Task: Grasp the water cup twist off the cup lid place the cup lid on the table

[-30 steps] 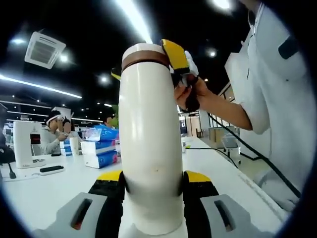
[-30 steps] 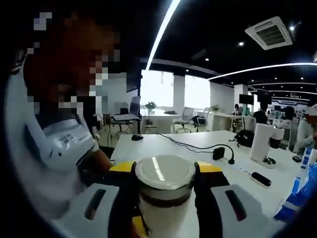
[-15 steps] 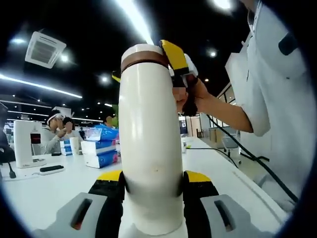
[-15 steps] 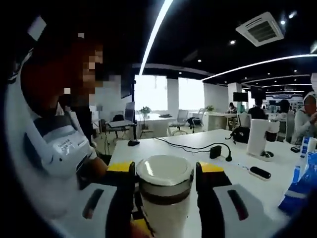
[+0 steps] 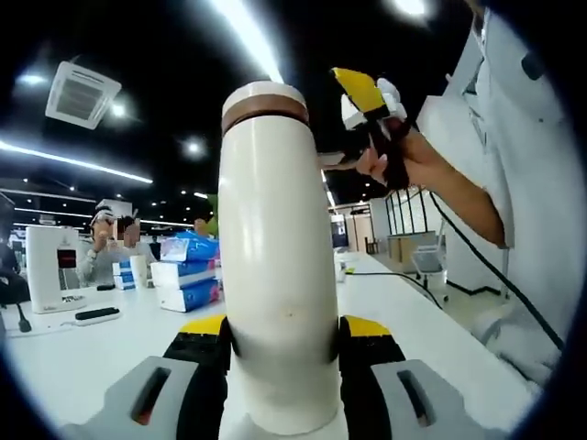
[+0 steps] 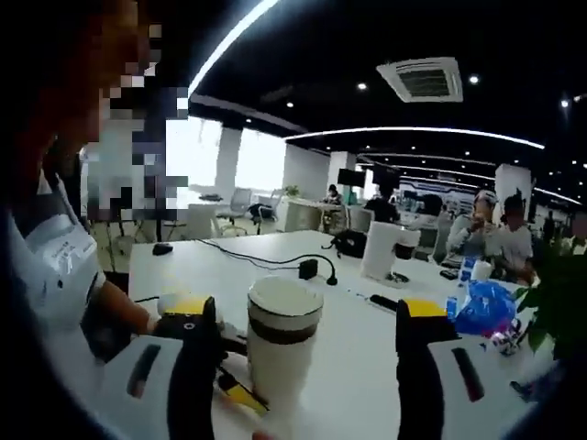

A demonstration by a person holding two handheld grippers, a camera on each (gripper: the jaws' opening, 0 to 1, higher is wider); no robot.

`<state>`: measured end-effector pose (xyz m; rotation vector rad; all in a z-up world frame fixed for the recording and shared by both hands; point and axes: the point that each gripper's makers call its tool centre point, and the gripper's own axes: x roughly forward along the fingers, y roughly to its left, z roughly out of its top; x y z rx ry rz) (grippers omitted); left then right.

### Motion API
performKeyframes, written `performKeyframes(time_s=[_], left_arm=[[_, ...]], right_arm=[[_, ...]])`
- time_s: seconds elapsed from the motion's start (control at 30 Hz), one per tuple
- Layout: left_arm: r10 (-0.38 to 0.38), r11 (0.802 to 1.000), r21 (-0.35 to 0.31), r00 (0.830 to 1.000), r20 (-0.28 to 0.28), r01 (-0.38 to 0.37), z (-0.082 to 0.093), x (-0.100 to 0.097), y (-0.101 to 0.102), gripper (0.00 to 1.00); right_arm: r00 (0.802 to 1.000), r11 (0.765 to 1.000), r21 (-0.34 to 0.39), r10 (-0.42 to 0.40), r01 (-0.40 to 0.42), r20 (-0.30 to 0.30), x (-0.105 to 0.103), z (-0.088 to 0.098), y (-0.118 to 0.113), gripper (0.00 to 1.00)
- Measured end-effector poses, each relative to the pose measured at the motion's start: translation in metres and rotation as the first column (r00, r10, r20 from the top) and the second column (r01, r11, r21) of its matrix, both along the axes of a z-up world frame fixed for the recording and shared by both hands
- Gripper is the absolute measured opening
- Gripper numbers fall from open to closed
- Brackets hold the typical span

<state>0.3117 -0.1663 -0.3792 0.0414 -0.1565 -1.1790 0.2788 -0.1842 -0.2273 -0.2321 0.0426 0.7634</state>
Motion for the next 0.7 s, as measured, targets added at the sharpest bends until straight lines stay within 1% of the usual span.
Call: performKeyframes(time_s=[0.07, 0.1, 0.13, 0.17, 0.23, 0.27, 0.3, 0.33, 0.37, 0.43, 0.47, 0.6, 0.7], left_arm=[[0.001, 1.0, 0.001, 1.0, 0.0, -0.001, 0.0, 0.0, 0.0, 0.48], [0.001, 1.0, 0.001, 1.0, 0.0, -0.001, 0.0, 0.0, 0.0, 0.48], [0.001, 1.0, 0.001, 1.0, 0.0, -0.001, 0.0, 0.0, 0.0, 0.48], [0.001, 1.0, 0.001, 1.0, 0.0, -0.001, 0.0, 0.0, 0.0, 0.48], [0.001, 1.0, 0.002, 1.0, 0.0, -0.001, 0.0, 0.0, 0.0, 0.48], [0.001, 1.0, 0.002, 1.0, 0.0, -0.001, 0.0, 0.0, 0.0, 0.48], [0.001, 1.0, 0.002, 1.0, 0.0, -0.001, 0.0, 0.0, 0.0, 0.48], [0.001, 1.0, 0.002, 1.0, 0.0, -0.001, 0.0, 0.0, 0.001, 0.48], [0.001, 1.0, 0.002, 1.0, 0.0, -0.001, 0.0, 0.0, 0.001, 0.48], [0.001, 1.0, 0.003, 1.0, 0.001, -0.001, 0.0, 0.0, 0.001, 0.48], [0.002, 1.0, 0.003, 1.0, 0.0, -0.002, 0.0, 0.0, 0.001, 0.48], [0.001, 1.0, 0.002, 1.0, -0.001, -0.001, 0.0, 0.0, 0.001, 0.48], [0.0, 1.0, 0.002, 1.0, -0.001, 0.0, 0.0, 0.0, 0.001, 0.48]], right_arm=[[1.0, 1.0, -0.024, 0.012, -0.012, 0.021, -0.012, 0.001, 0.008, 0.81], [0.999, 0.999, -0.034, 0.008, -0.006, 0.046, -0.015, 0.002, 0.009, 0.81], [0.998, 0.997, -0.078, 0.01, -0.006, 0.054, -0.019, -0.001, 0.01, 0.79], [0.999, 0.994, -0.106, 0.014, -0.009, 0.042, -0.024, -0.007, 0.012, 0.76], [0.999, 0.997, -0.082, 0.009, -0.006, 0.04, -0.028, -0.008, 0.018, 0.72], [1.0, 0.999, -0.037, -0.004, 0.004, 0.01, -0.03, -0.01, 0.021, 0.72], [0.999, 0.999, 0.042, -0.014, 0.016, -0.039, -0.031, -0.012, 0.026, 0.73], [0.999, 0.997, 0.075, -0.014, 0.018, -0.051, -0.031, -0.012, 0.028, 0.74], [0.997, 0.99, 0.136, -0.032, 0.04, -0.065, -0.029, -0.011, 0.028, 0.76], [0.994, 0.983, 0.164, -0.07, 0.084, -0.089, -0.026, -0.014, 0.024, 0.79], [0.993, 0.981, 0.167, -0.08, 0.094, -0.088, -0.025, -0.016, 0.024, 0.8], [0.99, 0.976, 0.183, -0.104, 0.12, -0.091, -0.021, -0.019, 0.026, 0.8], [0.99, 0.974, 0.193, -0.099, 0.118, -0.104, -0.016, -0.02, 0.03, 0.79]])
